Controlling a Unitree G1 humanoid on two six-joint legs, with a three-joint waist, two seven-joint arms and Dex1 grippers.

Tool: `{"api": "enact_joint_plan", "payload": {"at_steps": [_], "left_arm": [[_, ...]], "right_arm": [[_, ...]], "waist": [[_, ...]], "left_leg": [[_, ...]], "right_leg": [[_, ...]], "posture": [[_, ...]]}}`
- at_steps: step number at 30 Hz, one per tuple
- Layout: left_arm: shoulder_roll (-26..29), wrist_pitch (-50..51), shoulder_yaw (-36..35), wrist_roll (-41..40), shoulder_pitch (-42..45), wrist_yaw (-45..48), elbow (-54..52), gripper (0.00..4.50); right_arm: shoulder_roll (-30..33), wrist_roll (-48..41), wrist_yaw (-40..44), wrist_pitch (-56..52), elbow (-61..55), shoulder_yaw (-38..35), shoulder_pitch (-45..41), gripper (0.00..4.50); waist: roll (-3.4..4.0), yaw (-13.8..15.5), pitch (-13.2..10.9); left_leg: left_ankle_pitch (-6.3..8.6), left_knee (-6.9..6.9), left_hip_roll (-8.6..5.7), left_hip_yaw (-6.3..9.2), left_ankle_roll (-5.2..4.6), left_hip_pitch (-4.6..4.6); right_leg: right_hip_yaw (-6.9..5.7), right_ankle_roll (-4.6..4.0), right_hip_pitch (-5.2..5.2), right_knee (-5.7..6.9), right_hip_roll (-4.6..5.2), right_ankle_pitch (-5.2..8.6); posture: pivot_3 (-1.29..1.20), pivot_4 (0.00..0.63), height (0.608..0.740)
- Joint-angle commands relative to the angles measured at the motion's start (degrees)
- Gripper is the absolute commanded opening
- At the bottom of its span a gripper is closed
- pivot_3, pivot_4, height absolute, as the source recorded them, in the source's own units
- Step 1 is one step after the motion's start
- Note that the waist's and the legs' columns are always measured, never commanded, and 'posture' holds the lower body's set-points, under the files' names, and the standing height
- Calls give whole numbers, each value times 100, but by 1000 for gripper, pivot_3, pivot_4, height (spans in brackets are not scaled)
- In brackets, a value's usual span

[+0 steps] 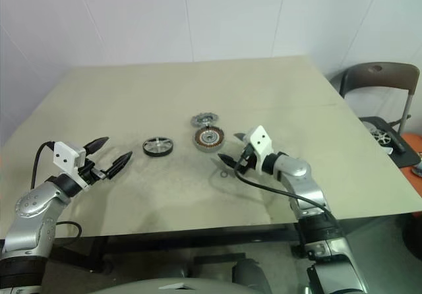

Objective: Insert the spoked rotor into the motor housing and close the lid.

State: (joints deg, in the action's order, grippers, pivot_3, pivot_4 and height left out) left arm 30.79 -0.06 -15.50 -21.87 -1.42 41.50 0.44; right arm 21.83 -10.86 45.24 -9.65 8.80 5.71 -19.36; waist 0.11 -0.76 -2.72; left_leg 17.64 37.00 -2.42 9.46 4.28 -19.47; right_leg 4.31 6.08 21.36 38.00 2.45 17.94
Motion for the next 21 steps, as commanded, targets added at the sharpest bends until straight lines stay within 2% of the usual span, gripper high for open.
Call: {"api": "enact_joint_plan", "payload": {"at_steps": [1,21], "left_arm": [[40,-87,-114,-53,133,27,7,4491],[-62,-266,-27,9,222,105,248,4491]], "right_arm": [[-34,-41,-21,66,-81,-53,-96,4500],[18,-38,46,37,-94,-43,-99,4500]], "waist": [[0,1,0],[0,1,0]], "left_leg": [[0,0,0,0,0,0],[0,0,0,0,0,0]], "right_leg": [[0,0,0,0,0,0],[0,0,0,0,0,0]], "posture": [[0,0,740],[0,0,740]]}}
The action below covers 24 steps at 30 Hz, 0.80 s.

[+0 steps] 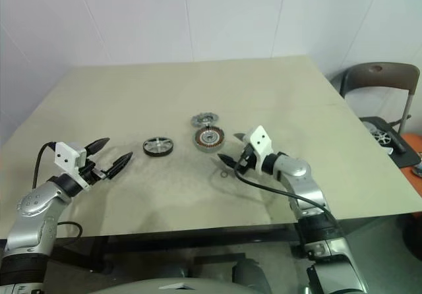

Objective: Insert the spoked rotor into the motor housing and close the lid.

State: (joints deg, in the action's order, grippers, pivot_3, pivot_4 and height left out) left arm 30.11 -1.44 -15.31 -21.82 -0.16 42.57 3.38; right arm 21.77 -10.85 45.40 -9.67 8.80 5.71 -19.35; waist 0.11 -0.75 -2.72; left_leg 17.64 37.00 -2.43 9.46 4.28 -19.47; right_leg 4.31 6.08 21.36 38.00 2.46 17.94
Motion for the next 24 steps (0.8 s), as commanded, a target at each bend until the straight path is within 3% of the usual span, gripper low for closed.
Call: {"api": "enact_joint_plan", "payload": {"at_steps": [1,18,24], "left_arm": [[-5,-133,-39,10,97,-2,-42,4491],[10,-58,3,7,137,-26,-162,4491],[-43,66,184,-29,152,1,-478,4491]], "right_arm": [[38,-34,39,40,-87,-50,-120,4500],[76,-21,104,15,-117,-33,-137,4500],[190,-62,383,-510,-781,245,-460,4500]], "waist": [[0,1,0],[0,0,0],[1,-8,-1]], "left_leg": [[0,0,0,0,0,0],[0,0,0,0,0,0],[0,0,1,1,0,-2]], "right_leg": [[0,0,0,0,0,0],[0,0,0,0,0,0],[0,0,1,0,0,0]], "posture": [[0,0,740],[0,0,740],[0,0,740]]}}
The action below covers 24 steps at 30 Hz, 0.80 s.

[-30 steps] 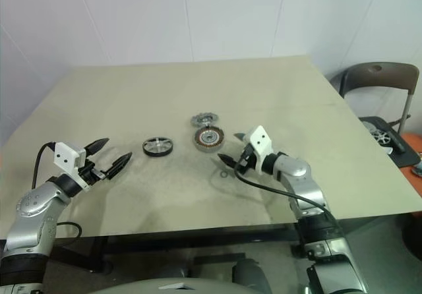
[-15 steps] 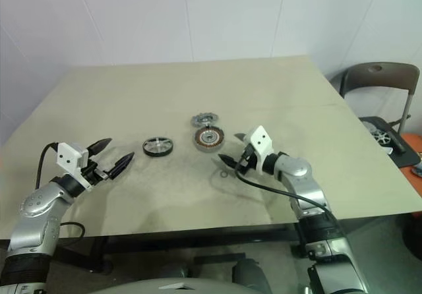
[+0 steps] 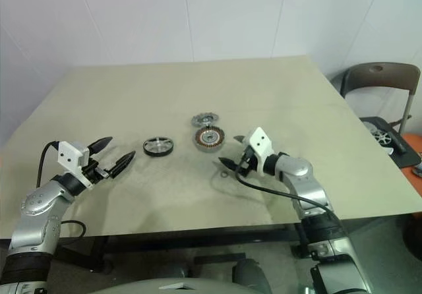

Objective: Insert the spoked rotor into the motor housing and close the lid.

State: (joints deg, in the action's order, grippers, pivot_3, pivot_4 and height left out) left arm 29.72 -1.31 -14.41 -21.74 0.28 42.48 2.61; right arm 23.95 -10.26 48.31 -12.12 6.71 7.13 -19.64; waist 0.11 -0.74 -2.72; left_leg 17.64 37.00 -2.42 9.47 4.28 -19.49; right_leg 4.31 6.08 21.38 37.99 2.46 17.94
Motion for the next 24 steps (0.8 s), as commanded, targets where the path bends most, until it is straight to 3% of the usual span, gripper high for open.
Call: {"api": "enact_joint_plan", "payload": {"at_steps": [1,10,24], "left_arm": [[-13,61,118,-34,124,9,-430,4491],[-26,236,249,-41,346,-9,-634,4491],[67,464,246,-56,190,78,-892,4491]], "right_arm": [[-42,-128,84,-359,-612,115,-534,4500],[100,18,537,-831,-551,509,-1370,4500],[146,942,1757,-1379,1033,1905,-3285,4500]], "waist": [[3,-22,-2],[1,0,-1],[3,-10,-2]], "left_leg": [[0,0,1,0,0,1],[0,-2,0,2,0,-2],[0,-4,-2,2,0,-4]], "right_leg": [[1,0,0,1,-1,0],[-2,0,2,-4,3,0],[-3,0,8,-3,3,0]], "posture": [[0,0,740],[0,0,740],[0,0,740]]}}
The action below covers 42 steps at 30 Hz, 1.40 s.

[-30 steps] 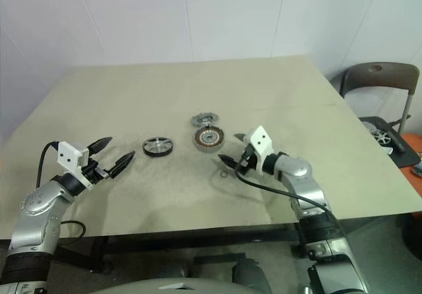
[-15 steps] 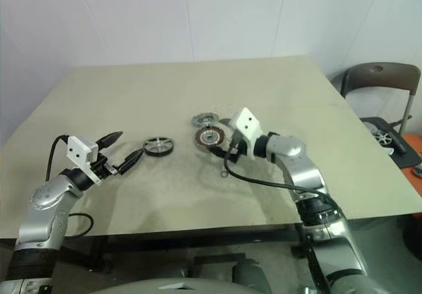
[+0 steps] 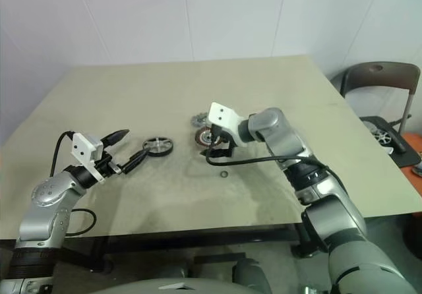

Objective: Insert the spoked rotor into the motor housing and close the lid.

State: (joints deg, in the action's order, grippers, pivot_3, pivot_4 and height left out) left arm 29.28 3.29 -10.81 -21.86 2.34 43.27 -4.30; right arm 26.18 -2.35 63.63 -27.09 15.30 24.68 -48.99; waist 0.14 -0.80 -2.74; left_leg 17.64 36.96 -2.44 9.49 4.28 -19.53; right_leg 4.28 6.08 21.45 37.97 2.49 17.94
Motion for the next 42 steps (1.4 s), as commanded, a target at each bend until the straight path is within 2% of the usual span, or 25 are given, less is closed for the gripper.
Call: {"api": "enact_joint_plan", "payload": {"at_steps": [1,7,13,18,28,42], "left_arm": [[125,13,-133,-45,-37,6,-210,4491],[179,82,-224,-68,-179,-87,-400,4491],[163,192,-273,-91,-298,-178,-597,4491],[173,203,-321,-88,-332,-216,-647,4491],[164,208,-338,-81,-403,-265,-728,4491],[148,96,-369,-64,-431,-244,-622,4491]], "right_arm": [[-104,207,277,176,249,212,-399,4500],[-284,779,407,578,1032,665,-630,4500],[-742,1100,200,804,2042,653,-1108,4500],[-884,1380,248,1133,2515,762,-1299,4500],[-1244,1942,-243,1465,3565,756,-1652,4500],[-1405,2078,-132,1589,3885,697,-1671,4500]], "waist": [[0,-6,0],[1,-11,-1],[6,-30,-3],[5,-16,-3],[6,-39,-4],[6,-43,-4]], "left_leg": [[0,0,0,-1,0,0],[0,-1,-1,-2,0,0],[0,-1,-2,-2,1,0],[0,-6,-5,-2,1,-1],[-1,-10,-7,-7,1,-4],[-1,-12,-7,-9,2,-7]], "right_leg": [[1,0,1,0,0,0],[1,0,2,1,0,0],[2,-1,9,6,-2,0],[1,-1,30,3,1,0],[3,-2,43,9,0,-1],[4,-2,50,11,1,-1]], "posture": [[0,0,740],[0,0,740],[0,0,740],[0,0,740],[0,0,740],[0,0,740]]}}
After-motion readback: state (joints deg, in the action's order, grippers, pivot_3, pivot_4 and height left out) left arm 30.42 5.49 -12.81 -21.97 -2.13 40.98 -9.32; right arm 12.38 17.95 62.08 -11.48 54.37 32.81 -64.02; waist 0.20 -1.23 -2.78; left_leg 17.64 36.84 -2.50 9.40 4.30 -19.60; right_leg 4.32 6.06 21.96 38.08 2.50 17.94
